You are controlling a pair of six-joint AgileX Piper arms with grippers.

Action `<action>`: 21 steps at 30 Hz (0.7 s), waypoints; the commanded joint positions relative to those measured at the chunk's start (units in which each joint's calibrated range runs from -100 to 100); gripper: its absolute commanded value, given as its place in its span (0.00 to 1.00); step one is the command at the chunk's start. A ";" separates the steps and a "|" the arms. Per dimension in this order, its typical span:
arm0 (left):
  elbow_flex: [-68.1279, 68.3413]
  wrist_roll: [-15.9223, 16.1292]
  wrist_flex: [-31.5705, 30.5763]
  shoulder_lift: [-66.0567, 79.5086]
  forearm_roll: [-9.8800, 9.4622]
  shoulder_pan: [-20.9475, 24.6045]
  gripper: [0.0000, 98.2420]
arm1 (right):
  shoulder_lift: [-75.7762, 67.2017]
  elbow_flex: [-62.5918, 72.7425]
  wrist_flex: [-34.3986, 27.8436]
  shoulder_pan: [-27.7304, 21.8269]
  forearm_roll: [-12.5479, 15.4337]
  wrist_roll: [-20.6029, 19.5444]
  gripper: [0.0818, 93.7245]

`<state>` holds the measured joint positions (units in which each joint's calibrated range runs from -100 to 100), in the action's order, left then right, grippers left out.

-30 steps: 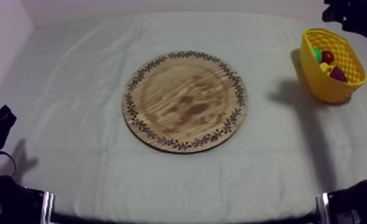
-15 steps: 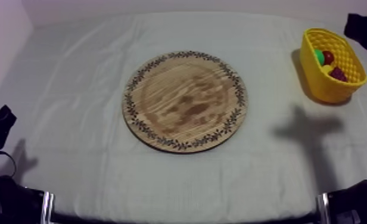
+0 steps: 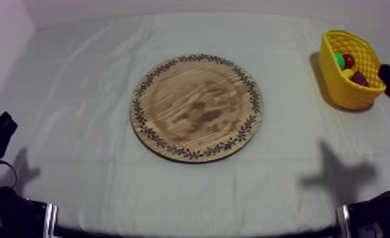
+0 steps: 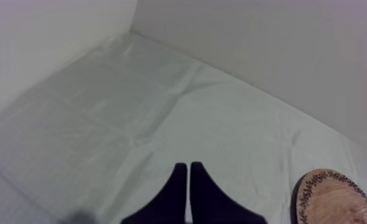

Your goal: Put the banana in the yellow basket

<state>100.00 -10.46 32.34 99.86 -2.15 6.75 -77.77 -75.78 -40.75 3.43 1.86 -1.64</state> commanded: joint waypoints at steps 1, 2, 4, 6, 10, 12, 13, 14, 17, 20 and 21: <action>0.00 -0.02 0.00 -0.04 0.03 0.02 0.00 | -8.64 -3.17 -0.74 -0.08 0.31 0.46 0.01; 0.00 -0.02 0.00 -0.04 0.03 0.02 0.00 | -11.19 -4.22 -1.19 -0.19 0.43 0.62 0.01; 0.00 0.00 0.00 -0.04 0.03 0.02 0.00 | -14.58 -6.11 -1.96 -0.54 0.80 1.02 0.01; 0.00 -0.01 0.00 -0.04 0.03 0.02 0.00 | -16.30 -7.63 -2.27 -1.12 1.18 1.48 0.01; 0.00 -0.02 0.00 -0.04 0.02 0.02 0.00 | -17.58 -10.94 -1.64 -1.94 1.86 2.31 0.01; 0.00 -0.02 0.00 -0.04 0.03 0.02 0.00 | -17.79 -13.45 -0.35 -2.07 2.27 2.71 0.01; 0.00 -0.02 0.00 -0.04 0.03 0.02 0.00 | -17.84 -14.88 0.30 -2.11 2.57 3.01 0.01; 0.00 -0.02 0.00 -0.04 0.03 0.02 0.00 | -17.89 -16.32 0.94 -2.14 2.90 3.36 0.01; 0.00 -0.02 0.00 -0.04 0.03 0.02 0.00 | -17.95 -20.25 2.01 -2.18 3.79 3.95 0.01; 0.00 -0.02 0.00 -0.04 0.03 0.02 0.00 | -17.97 -22.41 1.92 -1.56 2.20 2.08 0.01; 0.00 0.00 0.00 -0.04 0.03 0.02 0.00 | -17.98 -22.75 1.69 -1.32 1.69 1.62 0.01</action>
<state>100.00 -10.46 32.34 99.86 -2.15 6.75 -95.70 -97.96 -38.80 1.90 4.23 1.98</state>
